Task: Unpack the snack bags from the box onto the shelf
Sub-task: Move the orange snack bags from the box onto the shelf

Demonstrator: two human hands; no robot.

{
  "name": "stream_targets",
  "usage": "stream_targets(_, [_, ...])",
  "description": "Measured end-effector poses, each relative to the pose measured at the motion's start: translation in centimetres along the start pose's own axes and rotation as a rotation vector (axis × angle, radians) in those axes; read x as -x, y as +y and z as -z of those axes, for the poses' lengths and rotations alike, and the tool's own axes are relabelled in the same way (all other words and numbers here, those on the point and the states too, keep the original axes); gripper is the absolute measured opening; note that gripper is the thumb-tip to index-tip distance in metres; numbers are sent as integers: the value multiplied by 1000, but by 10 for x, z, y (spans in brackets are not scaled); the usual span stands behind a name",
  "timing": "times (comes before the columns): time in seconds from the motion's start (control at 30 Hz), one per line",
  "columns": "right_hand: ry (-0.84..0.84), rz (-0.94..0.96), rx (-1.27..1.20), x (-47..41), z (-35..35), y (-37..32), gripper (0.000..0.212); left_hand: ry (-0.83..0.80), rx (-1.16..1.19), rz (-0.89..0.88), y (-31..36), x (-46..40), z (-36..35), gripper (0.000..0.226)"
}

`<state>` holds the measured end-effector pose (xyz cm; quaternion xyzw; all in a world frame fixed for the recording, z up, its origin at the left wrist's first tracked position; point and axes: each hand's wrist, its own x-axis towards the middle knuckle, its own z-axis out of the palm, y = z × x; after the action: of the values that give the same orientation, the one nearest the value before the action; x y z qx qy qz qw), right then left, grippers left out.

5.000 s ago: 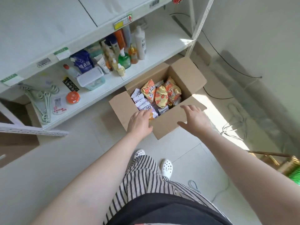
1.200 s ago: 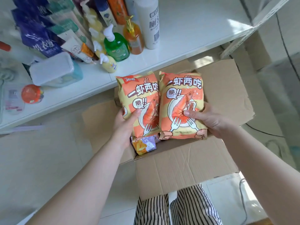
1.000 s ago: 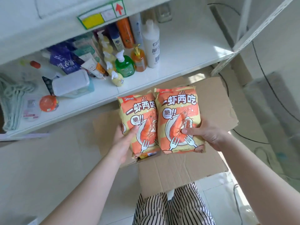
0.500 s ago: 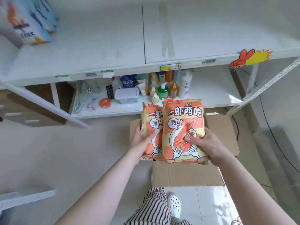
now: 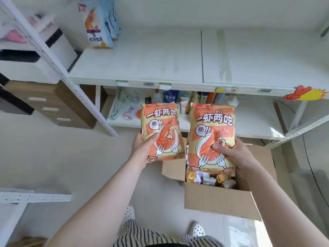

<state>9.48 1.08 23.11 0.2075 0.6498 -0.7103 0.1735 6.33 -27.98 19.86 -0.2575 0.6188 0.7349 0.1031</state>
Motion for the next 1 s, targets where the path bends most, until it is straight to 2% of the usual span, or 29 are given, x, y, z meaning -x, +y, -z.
stream_targets(0.1, [3, -12, -31, -8, -54, 5, 65, 24, -2, -1, 20, -13, 63, 43])
stream_targets(0.23, [-25, -13, -34, -26, -142, 16, 90, 42, -44, -25, 58, -36, 155, 47])
stream_targets(0.43, [-53, -1, -36, -46, -256, 3, 43, 23, -89, -84, 112, -66, 250, 50])
stream_targets(0.57, [-69, 22, -12, -63, -286, -18, 40, 20, -14, -91, 134, -83, 267, 48])
stream_targets(0.73, [-87, 49, 35, -96, -298, -50, 59, -1, 37, -48, 147, -117, 259, 50])
stream_targets(0.87, [-91, 70, 25, -136, -302, -79, 57, 6, 24, -71, 170, -155, 244, 51])
stream_targets(1.0, [-95, 81, 25, -179, -302, -114, 44, 6, -21, -82, 204, -200, 229, 51])
